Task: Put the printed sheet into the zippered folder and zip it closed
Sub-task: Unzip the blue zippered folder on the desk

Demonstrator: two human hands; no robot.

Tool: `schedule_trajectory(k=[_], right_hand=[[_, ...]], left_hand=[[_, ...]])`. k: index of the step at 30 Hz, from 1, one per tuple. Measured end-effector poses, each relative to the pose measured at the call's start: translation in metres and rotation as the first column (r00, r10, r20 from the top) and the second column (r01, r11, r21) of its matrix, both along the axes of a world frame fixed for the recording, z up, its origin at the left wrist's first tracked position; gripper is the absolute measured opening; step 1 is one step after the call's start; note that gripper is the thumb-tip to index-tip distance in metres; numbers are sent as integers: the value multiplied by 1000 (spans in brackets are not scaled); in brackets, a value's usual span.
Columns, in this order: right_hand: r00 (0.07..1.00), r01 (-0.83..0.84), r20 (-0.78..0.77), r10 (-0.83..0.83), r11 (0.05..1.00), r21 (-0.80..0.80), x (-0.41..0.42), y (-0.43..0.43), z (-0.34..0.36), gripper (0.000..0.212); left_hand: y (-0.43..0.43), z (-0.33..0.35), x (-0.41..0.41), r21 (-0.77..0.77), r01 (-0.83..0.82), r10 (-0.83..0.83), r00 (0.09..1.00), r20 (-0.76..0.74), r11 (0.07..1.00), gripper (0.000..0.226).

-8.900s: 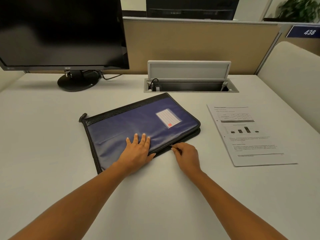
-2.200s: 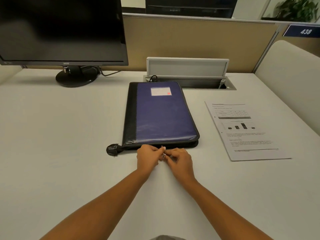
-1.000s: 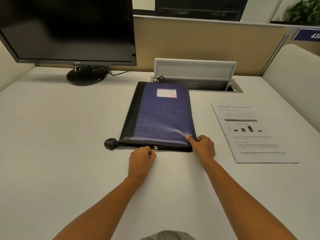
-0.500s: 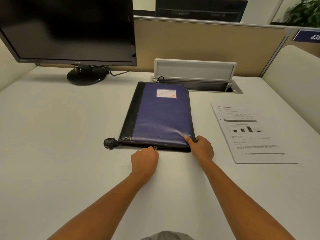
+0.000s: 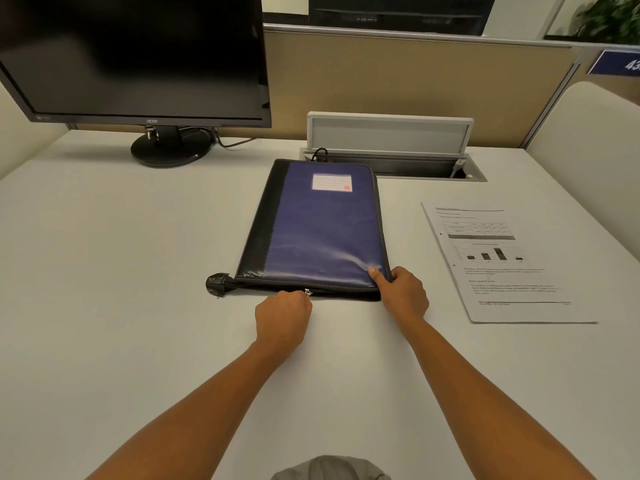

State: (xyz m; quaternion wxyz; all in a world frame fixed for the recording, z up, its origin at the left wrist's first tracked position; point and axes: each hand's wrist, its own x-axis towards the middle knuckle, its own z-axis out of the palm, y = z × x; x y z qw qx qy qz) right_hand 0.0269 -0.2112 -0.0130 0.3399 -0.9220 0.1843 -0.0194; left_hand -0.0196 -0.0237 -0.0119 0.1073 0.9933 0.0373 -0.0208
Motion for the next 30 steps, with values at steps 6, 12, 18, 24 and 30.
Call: schedule_trajectory(k=[6,12,18,24,30], right_hand=[[1000,7,-11,-7,1000,6,1,0,1,43],[1000,12,2,-12,1000,10,-1,1,1,43],[1000,6,2,-6,1000,9,-1,2,1,42],[998,55,0,-55,998,31,2,-9,3,42],[998,54,11,-55,998,44,0,-8,3,41]], left_hand=[[1,2,-1,-10,-8,9,1000,11,1000,25],[3,1,-1,-36,-52,53,998,15,998,29],[2,1,-1,-44,-60,61,998,7,997,30],[58,-2,-4,-17,-194,195,979,56,981,35],[57,-3,-3,-43,-186,188,981,40,982,35]])
